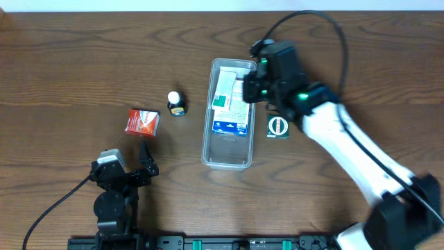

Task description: Pack container

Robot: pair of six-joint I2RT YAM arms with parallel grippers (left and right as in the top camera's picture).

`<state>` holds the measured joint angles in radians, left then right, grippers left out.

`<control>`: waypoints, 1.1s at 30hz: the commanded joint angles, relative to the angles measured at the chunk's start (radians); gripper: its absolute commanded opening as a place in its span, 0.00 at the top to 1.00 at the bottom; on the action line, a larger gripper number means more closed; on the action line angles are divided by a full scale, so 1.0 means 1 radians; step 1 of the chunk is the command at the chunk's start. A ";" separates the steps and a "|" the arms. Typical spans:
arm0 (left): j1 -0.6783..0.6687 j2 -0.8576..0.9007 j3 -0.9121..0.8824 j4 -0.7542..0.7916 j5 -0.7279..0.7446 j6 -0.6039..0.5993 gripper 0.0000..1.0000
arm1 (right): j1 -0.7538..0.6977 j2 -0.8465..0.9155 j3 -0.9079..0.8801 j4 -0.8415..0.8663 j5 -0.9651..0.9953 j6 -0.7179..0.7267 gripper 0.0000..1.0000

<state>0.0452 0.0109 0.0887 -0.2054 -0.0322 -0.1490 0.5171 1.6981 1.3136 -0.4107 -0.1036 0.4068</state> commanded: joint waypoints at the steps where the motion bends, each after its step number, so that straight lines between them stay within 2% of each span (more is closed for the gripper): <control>1: 0.006 -0.005 -0.016 -0.033 -0.001 0.010 0.02 | 0.016 0.113 -0.005 0.040 0.036 0.120 0.99; 7: 0.006 -0.005 -0.016 -0.033 -0.001 0.010 0.02 | 0.026 0.224 -0.005 0.119 0.050 0.142 0.99; 23: 0.006 -0.005 -0.016 -0.033 -0.001 0.010 0.02 | 0.027 0.309 -0.005 0.175 0.100 0.111 0.99; 33: 0.006 -0.005 -0.016 -0.033 -0.001 0.010 0.02 | 0.044 0.316 -0.005 0.255 0.084 0.014 0.98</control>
<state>0.0452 0.0109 0.0887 -0.2050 -0.0322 -0.1490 0.5369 2.0048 1.3125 -0.1646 -0.0231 0.4728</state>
